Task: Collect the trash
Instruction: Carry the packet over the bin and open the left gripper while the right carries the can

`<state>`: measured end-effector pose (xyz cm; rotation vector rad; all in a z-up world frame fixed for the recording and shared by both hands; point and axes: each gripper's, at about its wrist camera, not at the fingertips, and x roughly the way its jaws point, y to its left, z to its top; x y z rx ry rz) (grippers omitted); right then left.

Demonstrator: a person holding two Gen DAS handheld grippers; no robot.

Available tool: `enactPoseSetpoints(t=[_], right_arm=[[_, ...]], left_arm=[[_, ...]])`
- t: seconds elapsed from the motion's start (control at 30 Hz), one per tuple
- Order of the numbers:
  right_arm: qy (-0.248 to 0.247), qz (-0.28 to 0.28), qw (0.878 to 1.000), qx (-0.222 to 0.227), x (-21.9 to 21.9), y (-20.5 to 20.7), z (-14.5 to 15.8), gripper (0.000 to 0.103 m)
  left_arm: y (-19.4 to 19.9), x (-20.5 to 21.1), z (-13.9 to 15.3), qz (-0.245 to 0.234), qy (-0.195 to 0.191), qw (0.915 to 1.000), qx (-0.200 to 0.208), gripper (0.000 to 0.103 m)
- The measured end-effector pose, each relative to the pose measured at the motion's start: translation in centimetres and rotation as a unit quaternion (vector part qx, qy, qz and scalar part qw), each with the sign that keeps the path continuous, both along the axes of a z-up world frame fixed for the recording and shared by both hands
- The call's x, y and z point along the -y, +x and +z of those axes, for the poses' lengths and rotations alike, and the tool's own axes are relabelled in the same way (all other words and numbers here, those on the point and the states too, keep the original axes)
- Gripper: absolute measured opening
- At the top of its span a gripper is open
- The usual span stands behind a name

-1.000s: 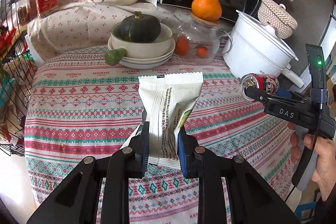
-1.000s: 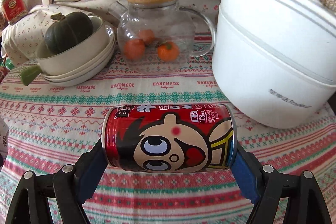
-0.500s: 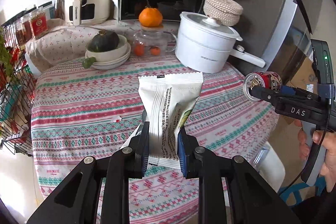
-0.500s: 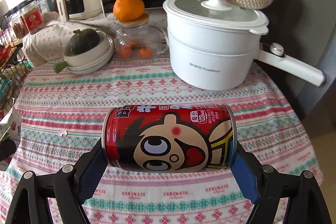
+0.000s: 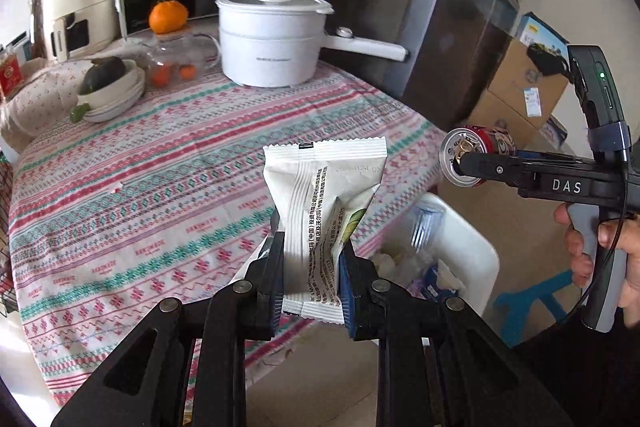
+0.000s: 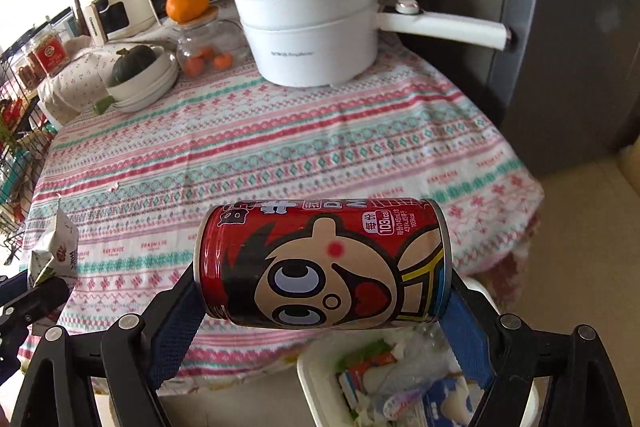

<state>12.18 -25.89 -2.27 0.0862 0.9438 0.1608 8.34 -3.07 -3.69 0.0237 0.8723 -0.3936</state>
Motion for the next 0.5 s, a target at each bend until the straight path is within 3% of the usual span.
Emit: enactPoseSetpoints(t=[0.17, 0.27, 0.5], right_arm=[[0.045, -0.047, 0.996, -0.065, 5.0, -1.2, -3.0, 0.089], [0.070, -0.065, 0.992, -0.078, 7.5, -1.6, -3.2, 0.089], [-0.005, -0.083, 0.991, -0.103, 9.9, -2.9, -4.7, 0.089]], left_arm=[[0.0, 3.7, -2.3, -0.043, 0.006, 0.9984, -0.035, 0.025], [0.1, 5.7, -3.5, -0.062, 0.013, 0.9967, -0.050, 0.025], [0.8, 10.3, -6.1, -0.092, 0.028, 0.9919, -0.083, 0.025]])
